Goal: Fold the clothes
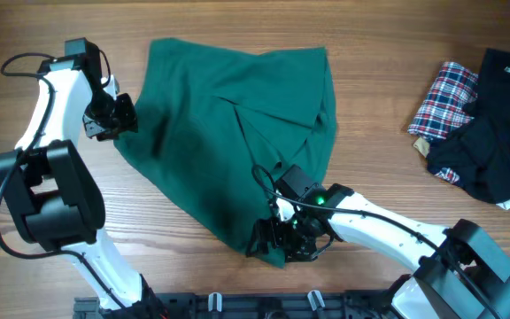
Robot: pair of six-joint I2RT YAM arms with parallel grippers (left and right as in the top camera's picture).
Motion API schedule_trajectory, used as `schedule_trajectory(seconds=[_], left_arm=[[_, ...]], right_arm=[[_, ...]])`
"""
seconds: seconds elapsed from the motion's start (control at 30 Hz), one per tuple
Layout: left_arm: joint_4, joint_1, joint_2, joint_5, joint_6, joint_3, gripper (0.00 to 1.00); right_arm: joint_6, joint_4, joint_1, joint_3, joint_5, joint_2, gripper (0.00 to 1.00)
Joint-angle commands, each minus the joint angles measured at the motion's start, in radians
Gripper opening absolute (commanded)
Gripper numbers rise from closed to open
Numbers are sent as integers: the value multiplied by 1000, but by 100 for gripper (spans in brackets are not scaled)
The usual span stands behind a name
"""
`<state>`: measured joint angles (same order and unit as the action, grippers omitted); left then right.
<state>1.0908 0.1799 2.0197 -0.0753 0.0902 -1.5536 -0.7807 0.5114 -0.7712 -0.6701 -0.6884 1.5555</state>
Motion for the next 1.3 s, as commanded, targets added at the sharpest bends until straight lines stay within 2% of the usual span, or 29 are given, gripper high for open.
schedule_trajectory(seconds=[0.0,0.03,0.1,0.17,0.2,0.27,0.33,0.4,0.6,0.73,0.83,1.27], left_arm=[[-4,8,8,6,-10,3,31],[-4,8,8,6,-17,3,23],[-4,8,8,6,-24,3,14],[-4,8,8,5,-27,3,13],[-4,8,8,5,-27,3,16],[-4,8,8,6,-31,3,22],[-8,9,8,9,-38,3,36],[-19,10,13,46,-39,3,44],[-34,37,31,56,-68,3,49],[-44,64,31,54,-84,3,49],[-41,71,32,-4,-109,3,44],[-45,71,69,-85,-143,3,41]], right_arm=[[-8,-6,2,-18,-40,-13,90],[-8,-10,1,-18,-42,-13,86],[-8,-14,-2,-18,-42,-13,73],[-8,-23,-2,-18,-42,-13,45],[-8,-24,-2,-18,-42,-13,41],[-7,-24,-2,-18,-42,-13,41],[-5,-24,-2,-18,-42,-13,43],[-4,-23,-2,-18,-41,-13,43],[8,-21,-2,-18,-38,-13,44],[19,-22,-2,-18,-38,-13,44],[18,-23,-2,-18,-33,-13,44],[19,-25,-2,-18,-25,-13,44]])
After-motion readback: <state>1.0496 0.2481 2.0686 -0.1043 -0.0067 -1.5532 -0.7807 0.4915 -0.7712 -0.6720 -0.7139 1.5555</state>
